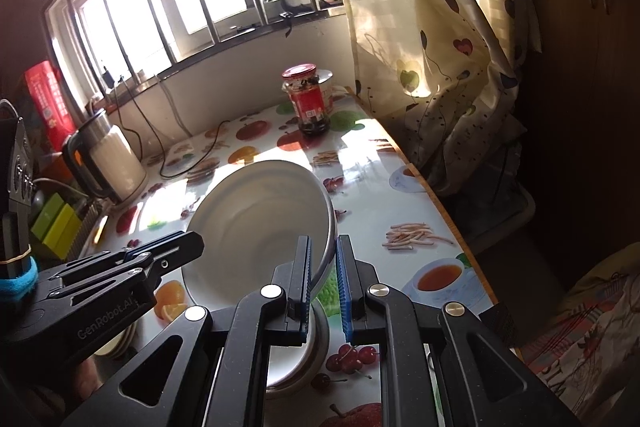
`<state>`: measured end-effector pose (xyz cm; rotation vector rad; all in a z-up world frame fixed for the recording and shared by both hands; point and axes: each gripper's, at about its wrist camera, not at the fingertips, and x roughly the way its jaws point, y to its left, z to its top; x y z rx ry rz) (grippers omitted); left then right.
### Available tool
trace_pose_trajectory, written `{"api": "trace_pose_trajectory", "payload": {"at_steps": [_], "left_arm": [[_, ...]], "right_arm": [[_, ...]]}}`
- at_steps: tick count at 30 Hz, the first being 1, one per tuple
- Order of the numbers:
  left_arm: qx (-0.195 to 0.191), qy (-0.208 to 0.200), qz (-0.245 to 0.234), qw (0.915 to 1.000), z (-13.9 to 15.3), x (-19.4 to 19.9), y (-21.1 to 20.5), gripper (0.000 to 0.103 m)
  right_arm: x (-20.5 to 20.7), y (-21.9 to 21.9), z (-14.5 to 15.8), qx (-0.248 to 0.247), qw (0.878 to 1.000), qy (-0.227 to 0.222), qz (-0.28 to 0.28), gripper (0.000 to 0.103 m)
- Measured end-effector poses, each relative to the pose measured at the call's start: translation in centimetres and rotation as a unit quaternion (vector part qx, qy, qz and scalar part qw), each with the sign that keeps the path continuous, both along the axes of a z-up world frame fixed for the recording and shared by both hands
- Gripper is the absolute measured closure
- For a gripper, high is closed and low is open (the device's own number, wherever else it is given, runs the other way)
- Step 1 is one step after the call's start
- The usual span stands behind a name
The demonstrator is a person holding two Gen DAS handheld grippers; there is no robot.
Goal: Organize plates and bowls
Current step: 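Lift and carry the blue-striped bowl with both tools over the bowl stack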
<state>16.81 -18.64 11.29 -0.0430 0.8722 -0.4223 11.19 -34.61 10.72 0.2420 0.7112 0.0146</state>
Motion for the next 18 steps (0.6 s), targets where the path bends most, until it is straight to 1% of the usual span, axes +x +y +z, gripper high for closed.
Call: {"api": "trace_pose_trajectory", "payload": {"at_steps": [9, 18], "left_arm": [[0.003, 0.008, 0.006, 0.9999, -1.0, -1.6, 1.3, 0.092], [0.007, 0.022, 0.014, 0.9996, -2.3, -2.1, 2.1, 0.092]], "right_arm": [[-1.5, 1.4, -1.0, 0.002, 1.000, 0.012, 0.007, 0.091], [-1.8, 1.9, -2.2, 0.009, 0.999, 0.026, 0.015, 0.090]]}}
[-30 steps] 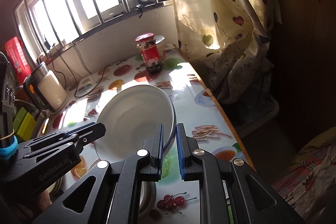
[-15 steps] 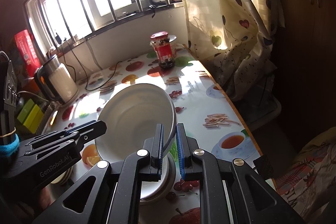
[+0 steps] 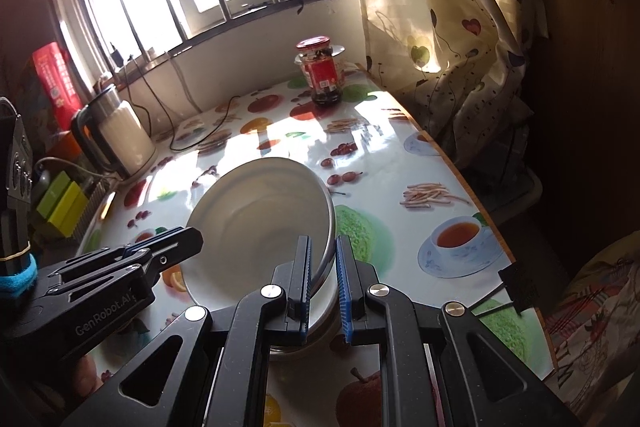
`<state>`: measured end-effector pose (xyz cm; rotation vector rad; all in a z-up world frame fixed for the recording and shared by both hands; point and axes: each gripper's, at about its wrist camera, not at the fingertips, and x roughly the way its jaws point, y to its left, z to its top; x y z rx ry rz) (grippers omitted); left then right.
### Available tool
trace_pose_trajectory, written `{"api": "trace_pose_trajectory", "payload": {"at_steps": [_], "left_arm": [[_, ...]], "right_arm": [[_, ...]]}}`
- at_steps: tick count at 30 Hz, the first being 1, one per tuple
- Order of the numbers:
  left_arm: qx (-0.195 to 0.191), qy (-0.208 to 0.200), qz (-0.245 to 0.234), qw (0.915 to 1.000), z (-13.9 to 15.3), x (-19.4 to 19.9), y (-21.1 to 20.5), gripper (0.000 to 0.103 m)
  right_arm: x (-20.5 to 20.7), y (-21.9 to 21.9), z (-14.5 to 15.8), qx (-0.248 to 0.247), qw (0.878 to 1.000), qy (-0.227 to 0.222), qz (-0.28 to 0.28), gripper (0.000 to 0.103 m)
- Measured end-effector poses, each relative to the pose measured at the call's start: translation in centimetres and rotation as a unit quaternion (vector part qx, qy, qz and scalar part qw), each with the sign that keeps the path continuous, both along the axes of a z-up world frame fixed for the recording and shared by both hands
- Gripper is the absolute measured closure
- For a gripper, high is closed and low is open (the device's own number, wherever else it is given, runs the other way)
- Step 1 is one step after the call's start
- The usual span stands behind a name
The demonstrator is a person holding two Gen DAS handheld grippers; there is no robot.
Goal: Organize plates and bowls
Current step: 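Lift and carry the blue-striped bowl with both tools over the bowl stack, then lower the blue-striped bowl onto the bowl stack and open both tools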
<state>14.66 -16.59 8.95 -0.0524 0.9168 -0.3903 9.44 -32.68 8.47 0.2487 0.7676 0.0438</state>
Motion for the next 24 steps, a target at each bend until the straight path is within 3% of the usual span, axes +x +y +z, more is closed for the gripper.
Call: {"api": "trace_pose_trajectory", "payload": {"at_steps": [24], "left_arm": [[0.008, 0.026, 0.011, 0.9996, -2.1, 0.1, 0.5, 0.092]], "right_arm": [[0.4, 0.5, -2.8, 0.005, 0.999, 0.030, 0.009, 0.090]]}}
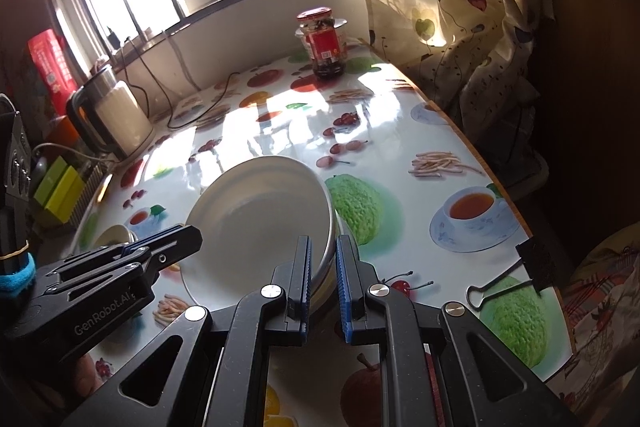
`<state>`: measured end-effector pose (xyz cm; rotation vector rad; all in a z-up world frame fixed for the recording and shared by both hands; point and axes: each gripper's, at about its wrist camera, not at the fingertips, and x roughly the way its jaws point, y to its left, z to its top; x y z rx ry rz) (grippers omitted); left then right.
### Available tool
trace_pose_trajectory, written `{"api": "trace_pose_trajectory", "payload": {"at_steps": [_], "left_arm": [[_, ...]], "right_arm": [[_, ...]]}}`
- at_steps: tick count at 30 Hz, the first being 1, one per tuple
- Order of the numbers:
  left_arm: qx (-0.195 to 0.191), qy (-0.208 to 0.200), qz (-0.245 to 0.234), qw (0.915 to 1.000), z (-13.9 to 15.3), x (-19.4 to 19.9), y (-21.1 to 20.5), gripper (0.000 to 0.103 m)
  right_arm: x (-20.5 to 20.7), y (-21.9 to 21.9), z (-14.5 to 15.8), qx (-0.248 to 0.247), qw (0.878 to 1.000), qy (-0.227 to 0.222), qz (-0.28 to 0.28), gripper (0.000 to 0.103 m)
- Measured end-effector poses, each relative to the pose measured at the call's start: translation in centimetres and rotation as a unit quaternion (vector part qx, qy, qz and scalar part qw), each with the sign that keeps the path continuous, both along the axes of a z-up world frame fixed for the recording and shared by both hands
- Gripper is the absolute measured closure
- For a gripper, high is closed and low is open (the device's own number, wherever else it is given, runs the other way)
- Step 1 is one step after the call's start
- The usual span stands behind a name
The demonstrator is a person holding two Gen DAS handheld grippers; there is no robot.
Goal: Organize plates and bowls
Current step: 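Lower the blue-striped bowl onto the bowl stack and open both tools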
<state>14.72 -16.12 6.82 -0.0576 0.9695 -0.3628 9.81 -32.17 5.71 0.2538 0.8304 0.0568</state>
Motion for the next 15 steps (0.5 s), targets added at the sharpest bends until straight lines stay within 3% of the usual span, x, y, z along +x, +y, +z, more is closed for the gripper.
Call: {"api": "trace_pose_trajectory", "payload": {"at_steps": [15], "left_arm": [[-0.001, 0.004, 0.000, 1.0000, -0.37, 0.25, 0.01, 0.092]], "right_arm": [[0.17, -0.07, -0.63, 0.003, 1.000, 0.006, 0.000, 0.088]]}}
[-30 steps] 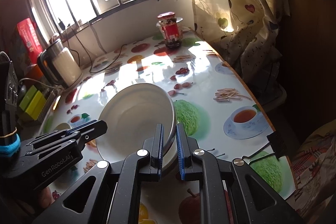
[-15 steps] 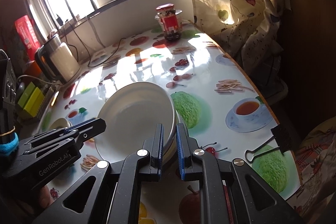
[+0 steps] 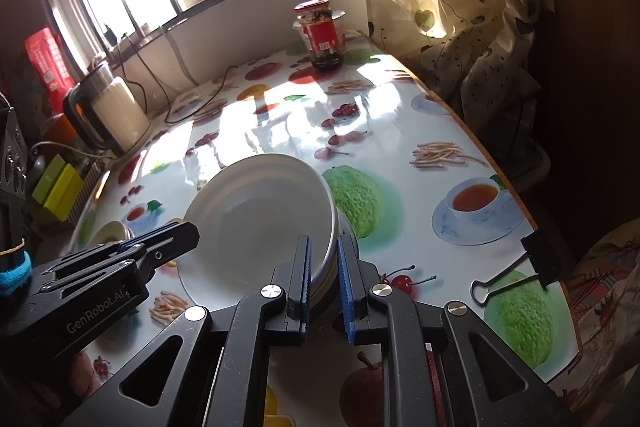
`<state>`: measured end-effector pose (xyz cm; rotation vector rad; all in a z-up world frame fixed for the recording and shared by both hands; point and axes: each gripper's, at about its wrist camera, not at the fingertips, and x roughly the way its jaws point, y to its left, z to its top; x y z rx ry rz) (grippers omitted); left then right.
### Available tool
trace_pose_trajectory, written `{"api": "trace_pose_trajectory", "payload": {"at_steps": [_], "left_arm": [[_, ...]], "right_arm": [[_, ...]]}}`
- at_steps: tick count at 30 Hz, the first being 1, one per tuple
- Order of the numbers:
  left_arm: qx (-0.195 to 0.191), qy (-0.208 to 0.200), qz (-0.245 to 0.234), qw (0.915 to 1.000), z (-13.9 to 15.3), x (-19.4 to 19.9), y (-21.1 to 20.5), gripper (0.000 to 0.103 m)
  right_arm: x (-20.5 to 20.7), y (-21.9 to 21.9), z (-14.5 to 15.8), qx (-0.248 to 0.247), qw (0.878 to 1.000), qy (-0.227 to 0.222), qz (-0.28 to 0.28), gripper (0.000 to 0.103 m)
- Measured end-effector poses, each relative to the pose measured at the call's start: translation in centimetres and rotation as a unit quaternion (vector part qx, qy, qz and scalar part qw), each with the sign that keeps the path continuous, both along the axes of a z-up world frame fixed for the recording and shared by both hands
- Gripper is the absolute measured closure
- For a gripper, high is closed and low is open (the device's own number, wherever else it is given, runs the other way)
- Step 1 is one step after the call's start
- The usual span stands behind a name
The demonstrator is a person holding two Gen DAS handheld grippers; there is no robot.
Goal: Organize plates and bowls
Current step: 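Lower the blue-striped bowl onto the bowl stack and open both tools, then grasp the metal bowl rim holding the nested bowls with both tools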
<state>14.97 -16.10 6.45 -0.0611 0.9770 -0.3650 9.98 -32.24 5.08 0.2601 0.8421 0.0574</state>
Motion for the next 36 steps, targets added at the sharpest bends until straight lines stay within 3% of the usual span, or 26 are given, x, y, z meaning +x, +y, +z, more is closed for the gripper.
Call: {"api": "trace_pose_trajectory", "payload": {"at_steps": [12, 17, 19, 23, 36], "left_arm": [[-0.010, 0.001, -0.002, 1.0000, 0.1, -0.1, 0.2, 0.092], [-0.015, -0.002, -0.004, 0.9999, 0.2, -0.3, 0.4, 0.083], [-0.015, -0.003, -0.003, 0.9999, 0.3, -0.3, 0.5, 0.082], [-0.026, -0.009, -0.002, 0.9996, 0.5, -0.7, 1.0, 0.066], [-0.027, -0.028, 0.008, 0.9992, 1.1, -2.1, 2.6, 0.065]], "right_arm": [[0.1, 0.0, 0.0, 0.004, 1.000, 0.000, 0.002, 0.084], [0.1, 0.5, 0.1, 0.006, 1.000, -0.003, 0.002, 0.070], [0.0, 0.6, 0.2, 0.006, 1.000, -0.004, 0.002, 0.069], [-0.4, 0.4, 0.5, 0.008, 1.000, -0.009, -0.003, 0.063], [-2.0, -1.1, 1.2, 0.017, 0.999, -0.026, -0.024, 0.061]]}}
